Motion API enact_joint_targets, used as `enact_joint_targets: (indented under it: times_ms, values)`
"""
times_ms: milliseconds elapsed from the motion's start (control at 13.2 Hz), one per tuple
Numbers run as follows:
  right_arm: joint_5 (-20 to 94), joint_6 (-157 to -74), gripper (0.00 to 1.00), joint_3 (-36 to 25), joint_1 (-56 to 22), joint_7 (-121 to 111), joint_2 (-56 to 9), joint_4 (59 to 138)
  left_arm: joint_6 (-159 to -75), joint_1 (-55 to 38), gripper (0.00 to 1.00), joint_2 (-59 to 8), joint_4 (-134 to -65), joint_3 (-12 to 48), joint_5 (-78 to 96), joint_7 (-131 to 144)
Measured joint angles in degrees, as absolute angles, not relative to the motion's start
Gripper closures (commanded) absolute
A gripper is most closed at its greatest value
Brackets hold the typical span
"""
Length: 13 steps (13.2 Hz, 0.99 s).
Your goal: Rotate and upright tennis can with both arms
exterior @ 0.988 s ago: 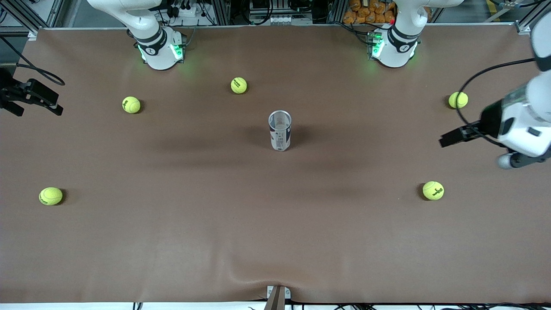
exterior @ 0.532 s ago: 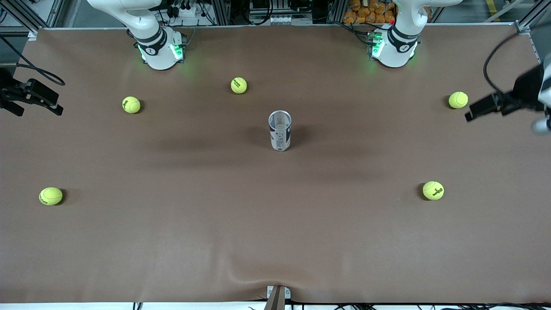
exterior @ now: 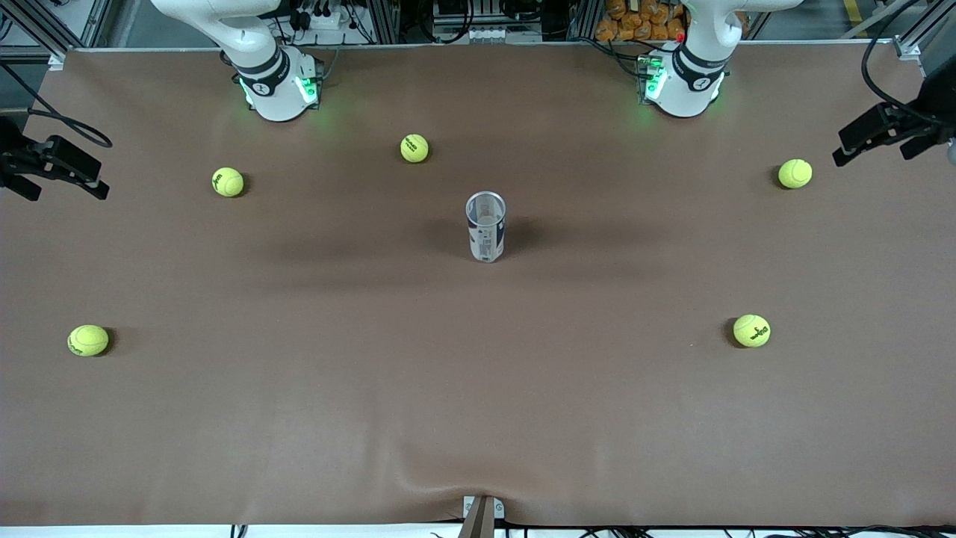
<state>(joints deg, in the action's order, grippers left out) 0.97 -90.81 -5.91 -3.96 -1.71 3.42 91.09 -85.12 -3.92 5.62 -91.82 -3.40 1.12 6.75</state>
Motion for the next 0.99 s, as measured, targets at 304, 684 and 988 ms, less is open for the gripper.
enact_joint_targets:
  times_ms: [304, 684, 988]
  values:
    - [0.97, -90.35, 0.00, -5.92, -3.96, -1.70, 3.52, 91.09, -86.67, -4.35, 0.00, 1.20, -89.27, -3.86, 1.12, 6.19]
    - [0.97, -90.27, 0.00, -5.94, -3.95, -1.70, 3.53, 91.09, -86.67, -4.10, 0.00, 0.55, -87.90, -5.81, -0.03, 0.07]
    - [0.97, -90.27, 0.00, -5.94, -3.96, -1.70, 3.53, 91.09, -86.65, -4.18, 0.00, 0.45, -87.93, -6.06, -0.03, -0.19]
